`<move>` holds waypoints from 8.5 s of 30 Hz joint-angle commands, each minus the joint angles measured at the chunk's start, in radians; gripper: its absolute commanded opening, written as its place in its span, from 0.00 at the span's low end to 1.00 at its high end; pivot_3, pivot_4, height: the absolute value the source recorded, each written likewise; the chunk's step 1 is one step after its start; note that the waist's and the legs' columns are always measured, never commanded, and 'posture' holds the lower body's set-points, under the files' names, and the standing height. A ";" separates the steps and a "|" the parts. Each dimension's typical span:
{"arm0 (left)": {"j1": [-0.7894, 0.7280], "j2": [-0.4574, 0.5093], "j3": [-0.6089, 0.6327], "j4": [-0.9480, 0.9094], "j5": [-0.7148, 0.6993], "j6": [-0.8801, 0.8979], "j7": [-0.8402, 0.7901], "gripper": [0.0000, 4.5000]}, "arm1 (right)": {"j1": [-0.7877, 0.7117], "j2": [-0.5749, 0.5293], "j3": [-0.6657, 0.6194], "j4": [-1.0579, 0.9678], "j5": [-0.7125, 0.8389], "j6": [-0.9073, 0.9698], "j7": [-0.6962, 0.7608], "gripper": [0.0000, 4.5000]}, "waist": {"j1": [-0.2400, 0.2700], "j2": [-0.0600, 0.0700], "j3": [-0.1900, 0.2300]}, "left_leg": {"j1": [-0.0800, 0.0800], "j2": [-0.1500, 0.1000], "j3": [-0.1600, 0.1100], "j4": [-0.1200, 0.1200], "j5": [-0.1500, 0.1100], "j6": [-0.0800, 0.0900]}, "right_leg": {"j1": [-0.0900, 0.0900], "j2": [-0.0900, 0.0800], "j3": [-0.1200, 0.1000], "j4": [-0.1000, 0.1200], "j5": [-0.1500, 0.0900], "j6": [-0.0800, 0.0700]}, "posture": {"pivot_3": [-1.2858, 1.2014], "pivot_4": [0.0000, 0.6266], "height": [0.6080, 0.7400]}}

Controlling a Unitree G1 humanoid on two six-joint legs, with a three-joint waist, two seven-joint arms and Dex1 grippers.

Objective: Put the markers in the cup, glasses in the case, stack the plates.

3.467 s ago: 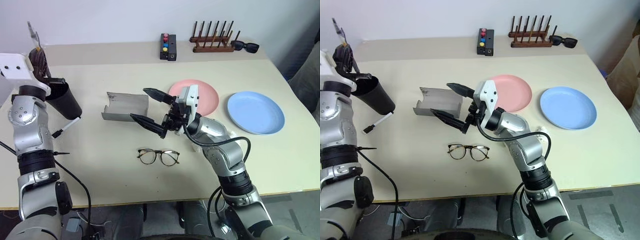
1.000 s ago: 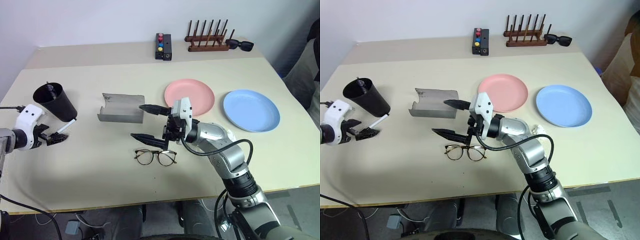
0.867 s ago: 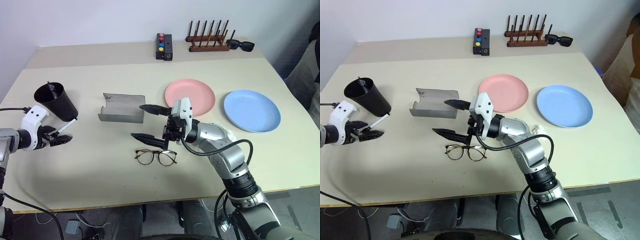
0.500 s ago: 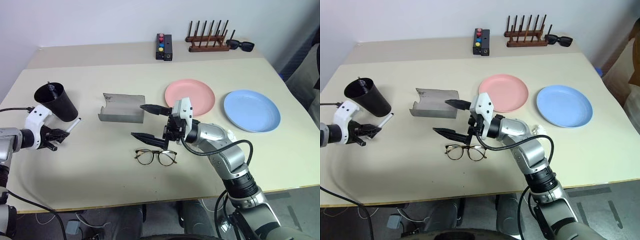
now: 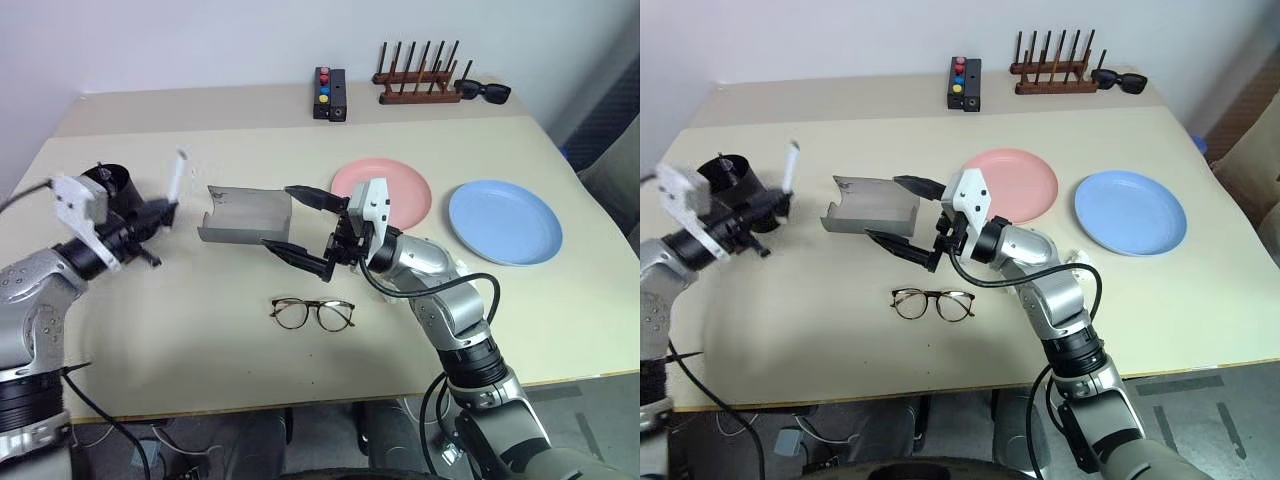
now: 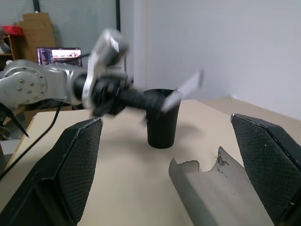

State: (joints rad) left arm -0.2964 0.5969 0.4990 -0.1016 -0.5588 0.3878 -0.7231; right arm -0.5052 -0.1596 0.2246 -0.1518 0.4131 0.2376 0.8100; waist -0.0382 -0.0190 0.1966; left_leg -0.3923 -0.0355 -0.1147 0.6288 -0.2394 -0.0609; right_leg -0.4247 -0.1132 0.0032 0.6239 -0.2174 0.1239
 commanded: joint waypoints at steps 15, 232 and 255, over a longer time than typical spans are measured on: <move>-0.296 -0.085 0.060 0.469 0.266 -0.620 0.491 0.01 | -0.007 0.054 -0.005 0.005 0.055 -0.004 0.023 1.00 | 0.001 -0.001 0.000 | 0.000 -0.001 0.000 0.001 0.000 0.000 | 0.001 0.000 0.000 0.000 0.000 0.000 | 0.52 0.24 0.95; -0.358 0.015 -0.992 0.067 0.533 -0.167 -0.703 0.40 | 0.322 -0.507 -0.189 -0.159 -0.018 0.051 0.122 1.00 | 0.024 -0.001 0.001 | -0.001 0.000 0.001 0.003 0.000 0.000 | 0.004 0.000 0.000 -0.003 -0.001 0.000 | 0.52 0.24 0.95; -0.404 0.029 -0.808 0.001 0.288 0.011 -0.735 0.00 | 0.259 -0.548 -0.239 -0.106 -0.013 0.060 0.140 1.00 | 0.025 0.002 0.000 | 0.003 0.000 0.000 0.004 0.000 0.001 | 0.012 0.000 -0.001 -0.007 -0.002 -0.002 | 0.52 0.24 0.95</move>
State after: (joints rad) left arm -0.6687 0.6118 -0.3827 -0.0470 -0.2015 0.3606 -1.4551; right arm -0.2303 -0.6919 0.0193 -0.2447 0.3867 0.3012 0.9409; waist -0.0137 -0.0174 0.1963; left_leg -0.3894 -0.0359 -0.1151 0.6329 -0.2397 -0.0598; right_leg -0.4130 -0.1131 0.0018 0.6172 -0.2195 0.1223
